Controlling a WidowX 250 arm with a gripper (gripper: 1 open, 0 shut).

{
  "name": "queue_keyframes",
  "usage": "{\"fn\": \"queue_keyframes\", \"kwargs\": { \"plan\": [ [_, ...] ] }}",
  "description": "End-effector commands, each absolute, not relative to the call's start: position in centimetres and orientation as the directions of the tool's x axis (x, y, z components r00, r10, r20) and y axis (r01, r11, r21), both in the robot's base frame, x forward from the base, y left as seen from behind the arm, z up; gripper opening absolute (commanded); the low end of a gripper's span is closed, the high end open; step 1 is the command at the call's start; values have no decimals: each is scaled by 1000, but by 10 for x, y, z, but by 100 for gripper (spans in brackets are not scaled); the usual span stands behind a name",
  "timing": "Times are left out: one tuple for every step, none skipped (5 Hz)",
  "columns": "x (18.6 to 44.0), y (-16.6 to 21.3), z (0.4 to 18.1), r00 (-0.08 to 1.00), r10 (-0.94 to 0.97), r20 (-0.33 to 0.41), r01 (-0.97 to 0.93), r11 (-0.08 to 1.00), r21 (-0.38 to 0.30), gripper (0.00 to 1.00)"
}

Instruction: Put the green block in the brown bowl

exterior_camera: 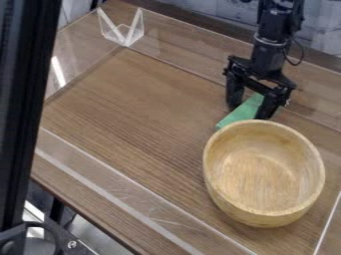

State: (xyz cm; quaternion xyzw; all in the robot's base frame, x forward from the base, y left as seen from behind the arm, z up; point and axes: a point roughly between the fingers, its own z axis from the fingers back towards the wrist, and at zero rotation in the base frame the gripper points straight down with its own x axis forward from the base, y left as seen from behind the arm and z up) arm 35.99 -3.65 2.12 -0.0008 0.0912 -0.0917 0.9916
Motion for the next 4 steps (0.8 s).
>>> {"fn": "queue_keyframes", "kwargs": {
  "plan": [
    [371, -34, 31, 971, -194, -136, 194, 981, -18, 100],
    [374, -35, 29, 971, -198, -136, 197, 980, -20, 100],
    [373, -35, 28, 970, -200, -135, 199, 980, -25, 0],
    [371, -37, 26, 969, -210, -129, 207, 978, -32, 0]
  ]
}}
